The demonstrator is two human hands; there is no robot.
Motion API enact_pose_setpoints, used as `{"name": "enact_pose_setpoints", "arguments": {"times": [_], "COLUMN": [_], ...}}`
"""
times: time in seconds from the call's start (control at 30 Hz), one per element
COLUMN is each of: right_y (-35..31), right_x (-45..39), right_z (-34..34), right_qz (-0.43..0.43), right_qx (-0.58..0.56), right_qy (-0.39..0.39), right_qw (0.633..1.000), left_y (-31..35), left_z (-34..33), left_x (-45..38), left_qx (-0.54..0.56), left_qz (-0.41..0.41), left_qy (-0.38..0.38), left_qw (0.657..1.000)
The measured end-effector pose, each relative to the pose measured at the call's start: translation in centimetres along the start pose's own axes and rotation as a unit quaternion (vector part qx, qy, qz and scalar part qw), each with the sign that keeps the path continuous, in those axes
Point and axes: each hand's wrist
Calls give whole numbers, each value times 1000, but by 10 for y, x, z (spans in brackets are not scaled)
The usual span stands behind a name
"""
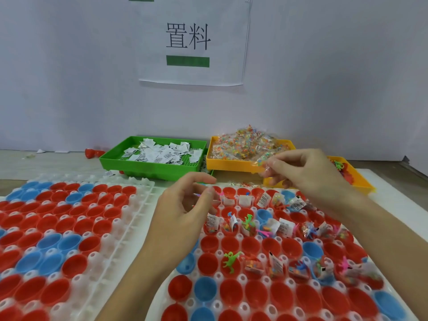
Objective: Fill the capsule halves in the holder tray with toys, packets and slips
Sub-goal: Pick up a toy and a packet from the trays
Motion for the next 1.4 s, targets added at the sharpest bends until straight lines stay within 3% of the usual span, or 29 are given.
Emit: {"name": "enact_pose_setpoints", "arguments": {"times": [0.13,0.23,0.63,0.93,1.17,1.4], "right_y": [-12,-7,-4,-7,-6,-6], "right_x": [43,55,68,72,74,78], "right_z": [-11,-22,-40,-44,-46,-50], "right_qz": [32,31,25,28,0,17], "right_qx": [-23,-12,18,61,83,146], "right_qy": [-91,-116,-88,-100,-170,-189], "right_qw": [995,993,996,993,982,971], "left_y": [5,8,4,4,1,0], "left_z": [-2,-6,-8,10,21,22], "left_x": [3,5,7,3,-1,0], "left_qx": [52,55,-45,-11,-126,-201], "left_qz": [0,-27,-66,-17,-33,-30], "left_qy": [-60,-93,-80,-220,-280,-299], "left_qw": [997,994,994,975,951,932]}}
Point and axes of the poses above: each hand's wrist, its own x-axis away from the middle knuckle, its own z-axis out of the back of the hand, y = z × x, and after that the axes turned 14 degrees about -x, right-handed
